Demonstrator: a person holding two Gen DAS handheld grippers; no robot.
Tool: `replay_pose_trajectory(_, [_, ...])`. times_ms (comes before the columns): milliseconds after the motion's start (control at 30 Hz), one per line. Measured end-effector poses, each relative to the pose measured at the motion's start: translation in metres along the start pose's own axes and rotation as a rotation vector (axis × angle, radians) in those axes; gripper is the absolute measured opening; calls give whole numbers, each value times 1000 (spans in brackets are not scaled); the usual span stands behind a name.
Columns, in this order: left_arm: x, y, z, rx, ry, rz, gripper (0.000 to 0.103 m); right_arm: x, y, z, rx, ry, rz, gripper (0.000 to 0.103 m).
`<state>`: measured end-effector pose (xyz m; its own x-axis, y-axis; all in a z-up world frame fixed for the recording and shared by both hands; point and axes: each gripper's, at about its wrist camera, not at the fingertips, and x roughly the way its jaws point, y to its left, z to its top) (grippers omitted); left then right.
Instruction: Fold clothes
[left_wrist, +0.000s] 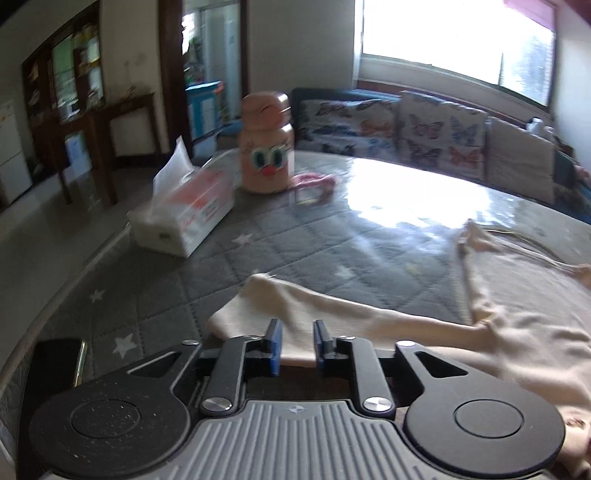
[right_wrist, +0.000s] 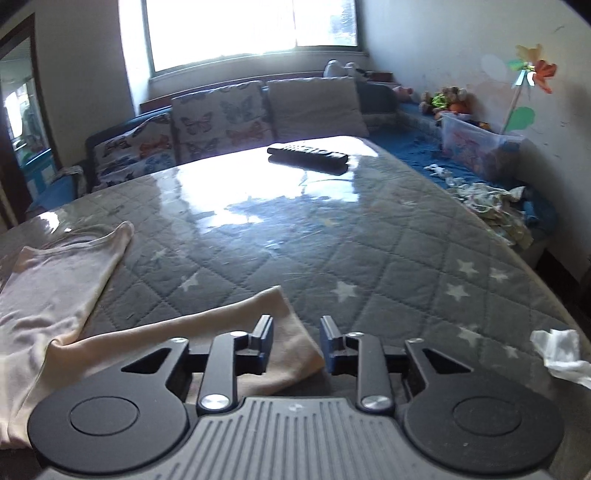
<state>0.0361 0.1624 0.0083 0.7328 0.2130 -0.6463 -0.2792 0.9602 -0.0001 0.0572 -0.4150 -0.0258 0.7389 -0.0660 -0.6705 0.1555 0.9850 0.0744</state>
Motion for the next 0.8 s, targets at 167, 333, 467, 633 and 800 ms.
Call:
replay_pose_trajectory(167, [-22, -33, -8, 116, -20, -137, 36, 16, 11, -3, -55, 43, -27, 35])
replay_pose_trajectory(333, [-41, -79, -22, 266, -35, -316, 44, 11, 5, -6, -39, 53, -25, 35])
replay_pose_trajectory(467, [-51, -110, -34, 368, -31, -458, 48, 7, 2, -9, -31, 56, -26, 34])
replay_pose_trajectory(633, [-52, -137, -53, 490, -15, -548, 54, -1, 0, -12, -8, 49, -26, 34])
replay_pose_trajectory(800, [-40, -149, -63, 523, 25, -541, 26, -1, 1, -14, -31, 55, -18, 18])
